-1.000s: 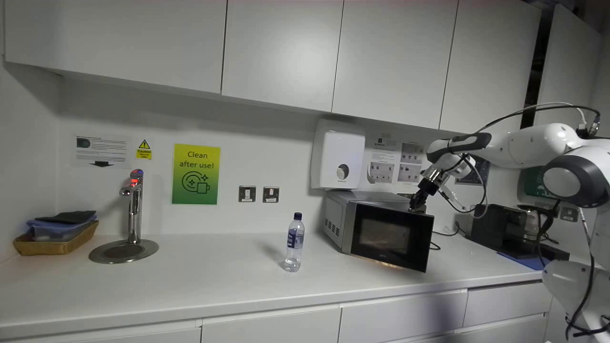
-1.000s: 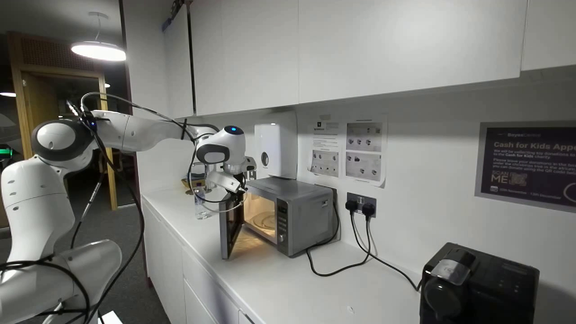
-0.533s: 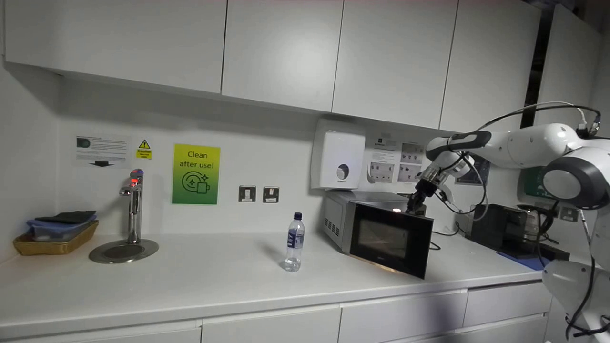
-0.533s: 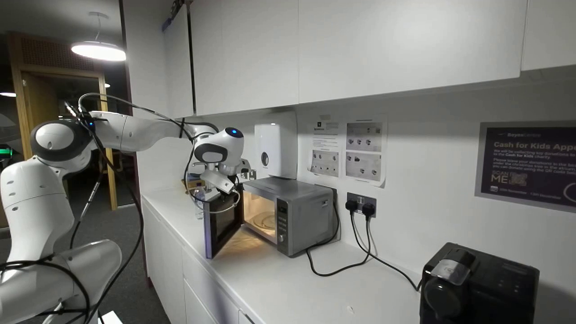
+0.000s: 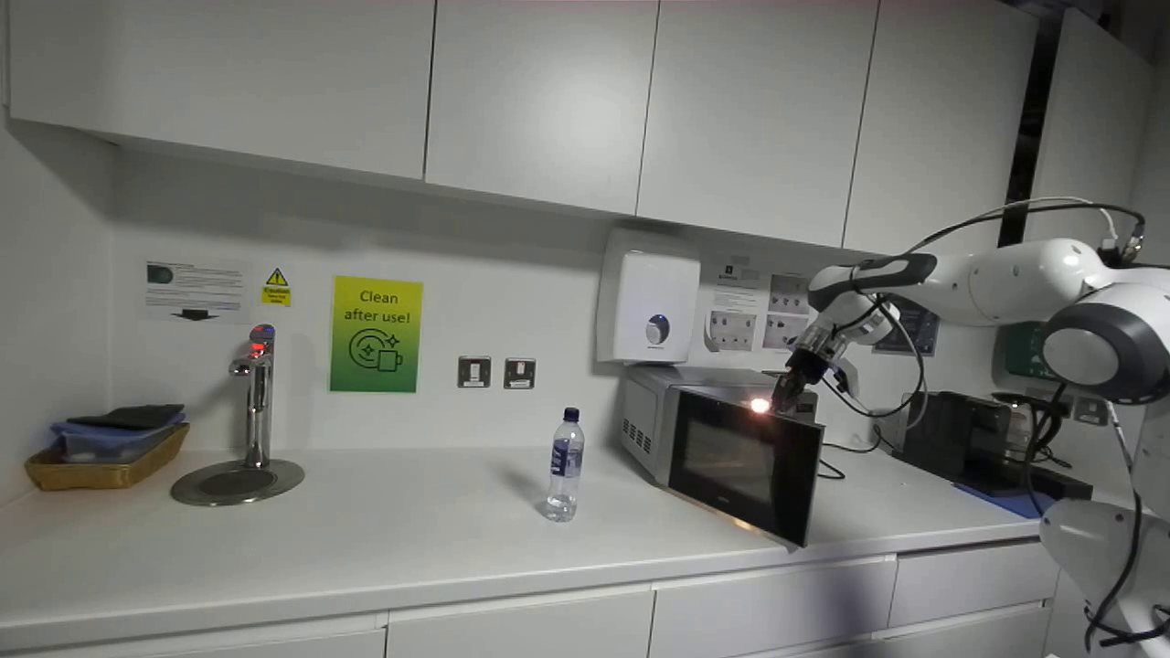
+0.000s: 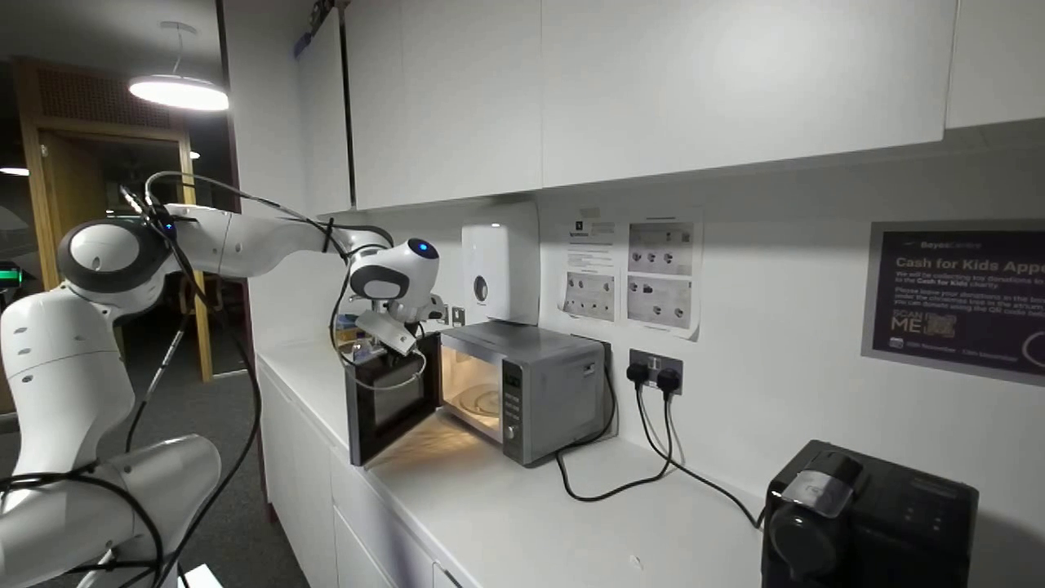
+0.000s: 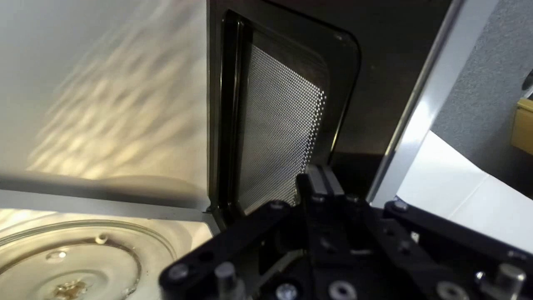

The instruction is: Open the microwave

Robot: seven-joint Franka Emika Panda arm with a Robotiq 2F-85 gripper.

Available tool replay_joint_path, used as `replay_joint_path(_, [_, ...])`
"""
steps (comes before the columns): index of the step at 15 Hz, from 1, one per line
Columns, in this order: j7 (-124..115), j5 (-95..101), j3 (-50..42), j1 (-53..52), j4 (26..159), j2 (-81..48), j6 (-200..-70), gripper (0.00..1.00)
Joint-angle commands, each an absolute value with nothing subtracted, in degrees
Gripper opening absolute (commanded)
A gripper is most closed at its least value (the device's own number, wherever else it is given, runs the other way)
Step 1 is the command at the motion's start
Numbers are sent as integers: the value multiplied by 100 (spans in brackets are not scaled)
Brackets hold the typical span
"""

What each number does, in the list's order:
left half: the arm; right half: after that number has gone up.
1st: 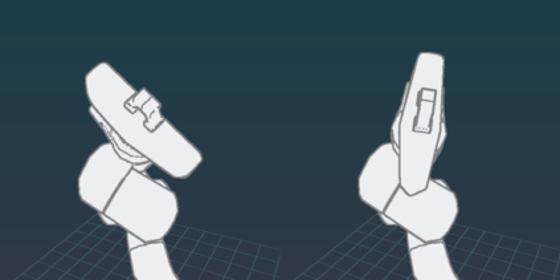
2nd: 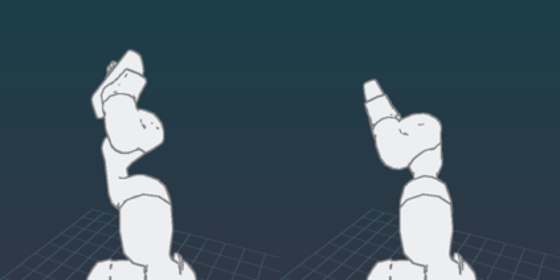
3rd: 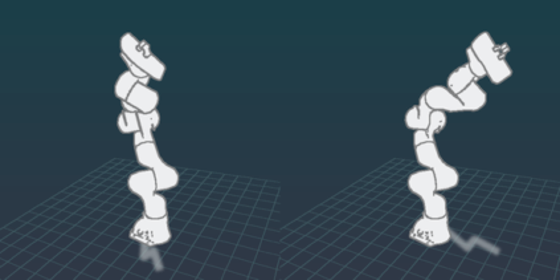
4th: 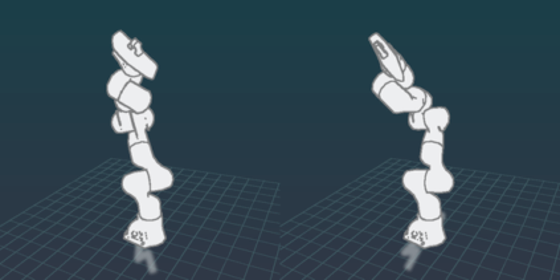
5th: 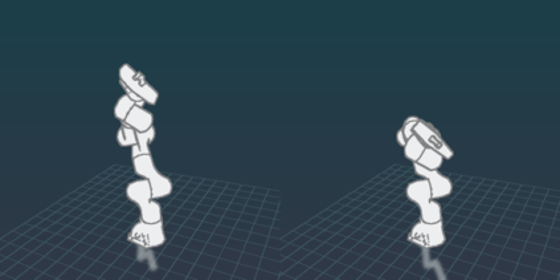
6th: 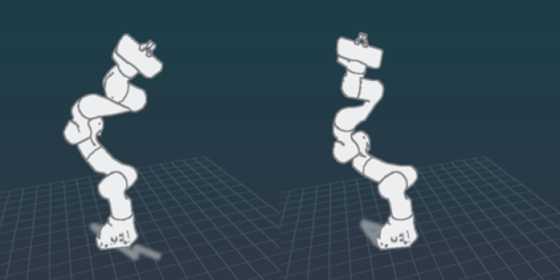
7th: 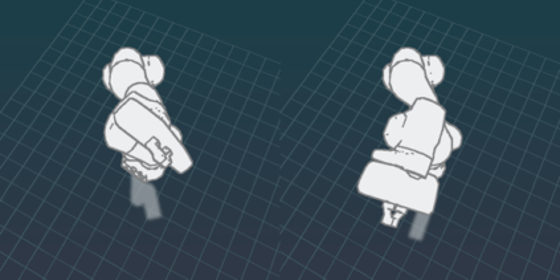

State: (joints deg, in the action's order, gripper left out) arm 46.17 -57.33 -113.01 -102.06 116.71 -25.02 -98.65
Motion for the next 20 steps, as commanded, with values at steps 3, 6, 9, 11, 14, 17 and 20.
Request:
replay_joint_path(3, [4664, -5909, -11052, -10166, 11632, -2540, -9865, 0])
replay_joint_path(6, [4662, -6011, -10902, -10191, 11619, -2440, -9959, 0])
replay_joint_path(9, [4659, -6317, -10820, -10221, 11634, -2369, -10035, 0])
replay_joint_path(11, [4648, -6611, -10767, -10209, 11644, -2335, -10072, 0])
replay_joint_path(14, [4661, -6980, -10680, -10164, 11653, -2322, -10060, 0])
replay_joint_path(17, [4679, -7216, -10569, -10098, 11673, -2308, -10025, 0])
replay_joint_path(20, [4666, -7304, -10470, -10030, 11680, -2280, -10001, 0])
